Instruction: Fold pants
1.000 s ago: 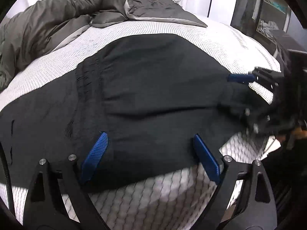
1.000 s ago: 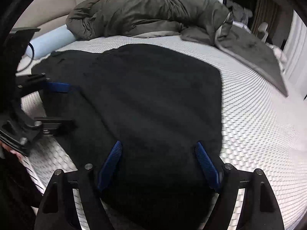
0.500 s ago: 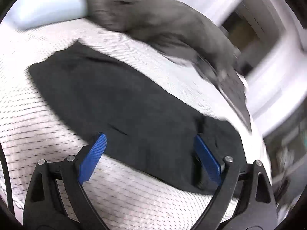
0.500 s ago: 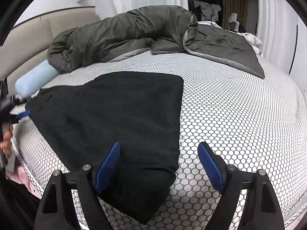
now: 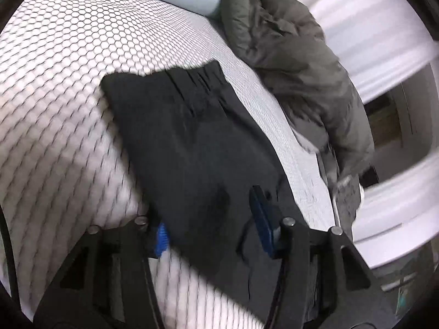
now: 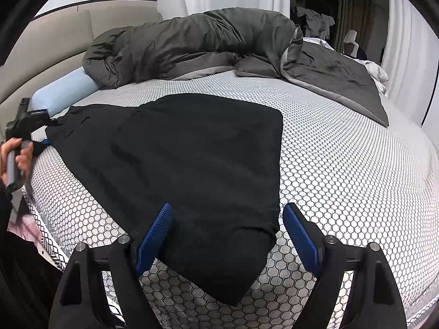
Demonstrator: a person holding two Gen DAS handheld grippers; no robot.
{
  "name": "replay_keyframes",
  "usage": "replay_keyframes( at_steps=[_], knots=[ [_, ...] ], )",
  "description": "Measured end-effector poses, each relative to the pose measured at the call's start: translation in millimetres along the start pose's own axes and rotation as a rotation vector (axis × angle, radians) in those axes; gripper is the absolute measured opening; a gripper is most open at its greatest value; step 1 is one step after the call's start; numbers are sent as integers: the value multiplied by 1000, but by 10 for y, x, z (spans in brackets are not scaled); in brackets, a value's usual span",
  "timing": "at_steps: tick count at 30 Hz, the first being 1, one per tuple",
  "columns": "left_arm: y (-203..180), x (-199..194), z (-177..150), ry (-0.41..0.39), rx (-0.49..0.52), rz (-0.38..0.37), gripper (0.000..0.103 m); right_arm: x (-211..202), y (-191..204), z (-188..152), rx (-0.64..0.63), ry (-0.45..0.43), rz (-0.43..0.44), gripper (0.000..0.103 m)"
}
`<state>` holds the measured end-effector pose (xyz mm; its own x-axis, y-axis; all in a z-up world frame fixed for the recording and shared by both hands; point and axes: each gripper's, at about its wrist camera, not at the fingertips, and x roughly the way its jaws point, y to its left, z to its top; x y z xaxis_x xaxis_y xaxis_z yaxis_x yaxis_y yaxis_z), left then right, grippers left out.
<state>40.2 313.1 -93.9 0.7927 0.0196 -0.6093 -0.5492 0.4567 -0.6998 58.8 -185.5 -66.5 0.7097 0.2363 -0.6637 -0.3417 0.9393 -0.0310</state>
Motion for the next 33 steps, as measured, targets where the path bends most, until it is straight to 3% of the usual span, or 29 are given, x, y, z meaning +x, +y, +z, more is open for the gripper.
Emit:
replay_keyframes(
  at_steps=[1,4,7,10,12,15,18,20,22,23,25,26,29,33],
  knots=[
    [-22,107,61,-9,-8,22,19,-8,-7,-5,5,-1,-1,85],
    [-79,185,125,-42,-46,37,3,-1,-31,-16,11,2,-2,85],
    [-369,-14,52,-134,63,55,1,10,-77,-26,20,7,-13,85],
    [-941,-296,-171,-220,255,30,1,19,-154,-8,46,7,-24,85],
    [-1457,-435,-512,-237,419,-25,1,20,-196,14,62,6,-32,85],
    [-2050,-393,-1068,-136,558,-153,1,18,-236,64,77,-5,-40,85],
    [-2673,-97,-1981,102,777,-285,5,51,-308,97,101,-4,-74,85],
    [-2834,38,-2543,258,912,-354,12,90,-392,101,133,8,-100,85],
    [-2867,95,-2975,355,1059,-375,28,116,-489,98,172,20,-116,85],
    [-2840,95,-3128,372,1116,-363,29,125,-542,91,191,24,-122,85],
    [-2739,39,-3262,390,1158,-369,46,130,-629,72,218,29,-133,85],
    [-2673,17,-3267,411,1150,-393,50,130,-665,63,230,31,-136,85],
    [-2501,-72,-3130,408,1091,-429,52,92,-740,51,267,21,-122,85],
    [-2375,-213,-2657,371,968,-523,57,12,-745,88,305,-18,-34,85]
  ],
)
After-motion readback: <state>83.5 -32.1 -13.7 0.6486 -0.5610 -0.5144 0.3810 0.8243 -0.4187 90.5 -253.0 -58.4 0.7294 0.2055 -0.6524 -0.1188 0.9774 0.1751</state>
